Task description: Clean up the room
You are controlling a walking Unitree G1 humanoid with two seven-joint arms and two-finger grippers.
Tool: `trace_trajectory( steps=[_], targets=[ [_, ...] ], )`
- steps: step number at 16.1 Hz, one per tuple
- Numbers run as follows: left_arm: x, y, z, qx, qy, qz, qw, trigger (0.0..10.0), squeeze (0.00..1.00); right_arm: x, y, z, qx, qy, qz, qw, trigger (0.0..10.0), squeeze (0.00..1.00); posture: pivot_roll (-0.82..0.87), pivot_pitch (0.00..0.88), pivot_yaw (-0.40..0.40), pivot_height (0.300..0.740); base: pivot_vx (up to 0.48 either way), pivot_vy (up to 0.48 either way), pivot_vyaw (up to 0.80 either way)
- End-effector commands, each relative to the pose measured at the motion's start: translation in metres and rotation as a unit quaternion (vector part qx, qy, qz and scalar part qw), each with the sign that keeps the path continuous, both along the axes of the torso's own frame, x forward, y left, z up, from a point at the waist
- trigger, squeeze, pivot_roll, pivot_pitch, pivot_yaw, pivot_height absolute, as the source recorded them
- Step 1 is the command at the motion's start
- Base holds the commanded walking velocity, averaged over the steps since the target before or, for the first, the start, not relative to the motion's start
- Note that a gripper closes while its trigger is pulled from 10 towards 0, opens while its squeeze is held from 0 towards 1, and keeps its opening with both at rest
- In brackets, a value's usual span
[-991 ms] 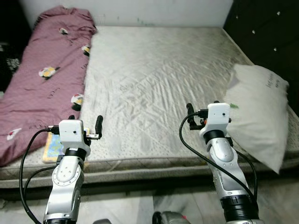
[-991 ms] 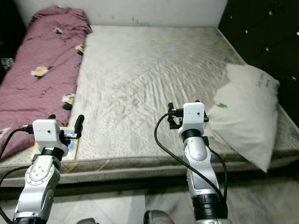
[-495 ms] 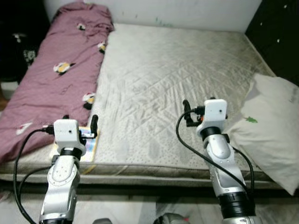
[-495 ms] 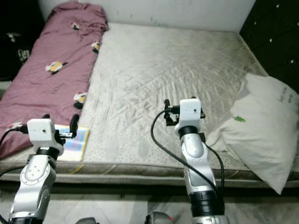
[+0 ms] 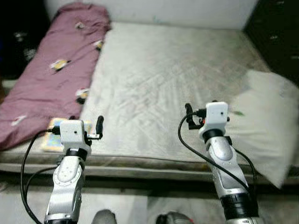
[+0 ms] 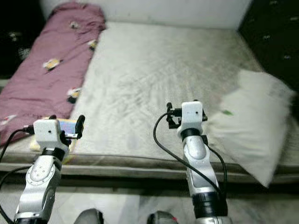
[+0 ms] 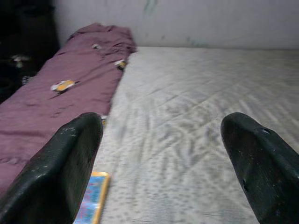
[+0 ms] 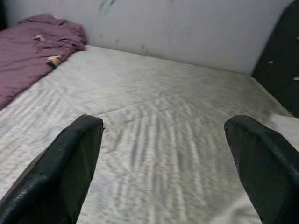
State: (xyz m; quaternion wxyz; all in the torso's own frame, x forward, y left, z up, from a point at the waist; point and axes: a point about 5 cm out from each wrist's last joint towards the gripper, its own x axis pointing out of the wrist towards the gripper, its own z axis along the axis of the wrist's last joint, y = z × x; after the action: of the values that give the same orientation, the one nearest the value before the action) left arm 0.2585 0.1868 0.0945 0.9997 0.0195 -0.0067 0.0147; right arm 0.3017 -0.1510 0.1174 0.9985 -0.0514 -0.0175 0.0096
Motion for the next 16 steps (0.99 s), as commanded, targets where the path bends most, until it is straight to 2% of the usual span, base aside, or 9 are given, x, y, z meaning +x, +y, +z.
trace_trajectory(
  steps=[1,3,9,11,12,16],
  targets=[
    [0.0001,0.0012,0.0014,0.003,-0.001,0.002,1.0,10.0,0.0,0.0009,-0.0024,0.0022,0.001,-0.003,-0.003,1.0,10.0,0.0,0.03,0.098,-0.044,0.74,0.0,-0.48,0.0],
    [0.0002,0.0009,0.0014,0.002,-0.001,0.001,1.0,10.0,0.0,0.0009,-0.0023,0.0019,0.001,-0.003,-0.004,1.0,10.0,0.0,0.03,0.098,-0.044,0.74,0.0,-0.386,0.0],
    [0.0002,0.0017,0.0028,-0.004,-0.015,0.014,1.0,10.0,0.0,0.0014,-0.0021,0.0015,-0.001,-0.004,-0.002,1.0,10.0,0.0,0.03,0.088,-0.046,0.74,0.0,0.0,0.0],
    [0.0008,0.0033,-0.0002,-0.007,0.0,0.024,1.0,10.0,0.0,0.0013,-0.0022,0.001,-0.002,-0.004,-0.001,1.0,10.0,0.0,0.03,0.081,-0.046,0.74,0.0,0.0,0.0],
    [0.0004,0.0017,-0.0011,-0.01,-0.001,0.003,1.0,10.0,0.0,0.0012,-0.0025,0.0,-0.002,-0.003,-0.001,1.0,10.0,0.0,0.03,0.074,-0.045,0.74,0.0,0.0,0.0],
    [0.0023,-0.0011,0.0022,-0.01,-0.013,-0.012,1.0,10.0,0.0,0.0013,-0.0017,-0.0016,-0.003,-0.002,-0.001,1.0,10.0,0.0,0.03,0.059,-0.044,0.74,0.13,0.0,0.0]
  ],
)
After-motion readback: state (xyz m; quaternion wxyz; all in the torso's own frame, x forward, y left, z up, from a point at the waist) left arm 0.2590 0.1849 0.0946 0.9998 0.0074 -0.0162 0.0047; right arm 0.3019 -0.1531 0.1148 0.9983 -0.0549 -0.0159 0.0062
